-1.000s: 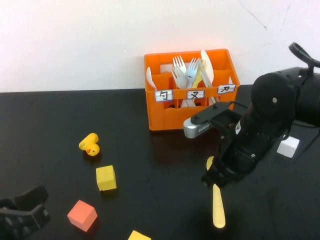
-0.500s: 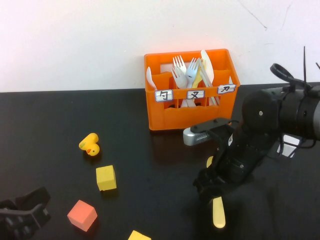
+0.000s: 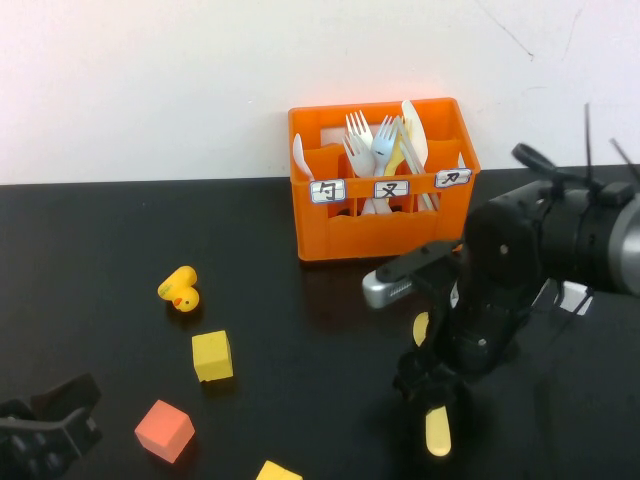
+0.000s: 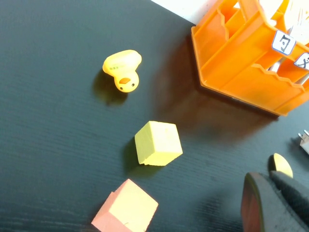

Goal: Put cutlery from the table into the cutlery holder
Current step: Pick up the spoon

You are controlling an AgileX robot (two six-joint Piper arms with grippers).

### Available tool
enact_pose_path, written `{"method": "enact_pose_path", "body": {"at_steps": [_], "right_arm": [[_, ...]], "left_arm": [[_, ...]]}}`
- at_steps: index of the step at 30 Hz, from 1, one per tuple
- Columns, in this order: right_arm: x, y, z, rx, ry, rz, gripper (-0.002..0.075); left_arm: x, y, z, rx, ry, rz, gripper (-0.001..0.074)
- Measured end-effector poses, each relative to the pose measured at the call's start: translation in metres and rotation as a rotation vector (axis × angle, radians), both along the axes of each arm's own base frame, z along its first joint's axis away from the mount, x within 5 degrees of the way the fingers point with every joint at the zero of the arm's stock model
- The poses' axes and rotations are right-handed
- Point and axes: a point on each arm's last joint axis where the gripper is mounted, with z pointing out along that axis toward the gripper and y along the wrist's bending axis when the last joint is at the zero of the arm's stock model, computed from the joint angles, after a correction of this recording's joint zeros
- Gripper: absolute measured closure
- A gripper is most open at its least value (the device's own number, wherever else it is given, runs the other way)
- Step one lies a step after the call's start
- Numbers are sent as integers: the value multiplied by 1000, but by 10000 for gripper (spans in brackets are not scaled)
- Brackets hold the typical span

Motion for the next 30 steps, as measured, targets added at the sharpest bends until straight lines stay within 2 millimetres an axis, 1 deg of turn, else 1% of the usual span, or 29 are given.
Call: {"method": "enact_pose_path", "body": {"at_steps": [4,12,15,17,22,24,30], "right_arm": [[-2,4,-10,-33,13,29,174],[-5,-6,-10,-144,39,90,174],[-3,-5,-10,-132,17,145,174],[0,0,-7,-94,-5,174,174],[5,8,0,-27,-48,195,174],[5,9,0,-26,-48,196,174],[3,5,-8,-77,3,211,186]], "left_arm": [[0,0,0,5,-2,-2,736],[0,0,0,5,-2,-2,736],[0,0,0,5,-2,-2,736],[0,0,0,5,-2,-2,736],[0,0,0,3,-1,-1,736],[0,0,0,3,-1,-1,736],[0,0,0,3,-1,-1,736]]}}
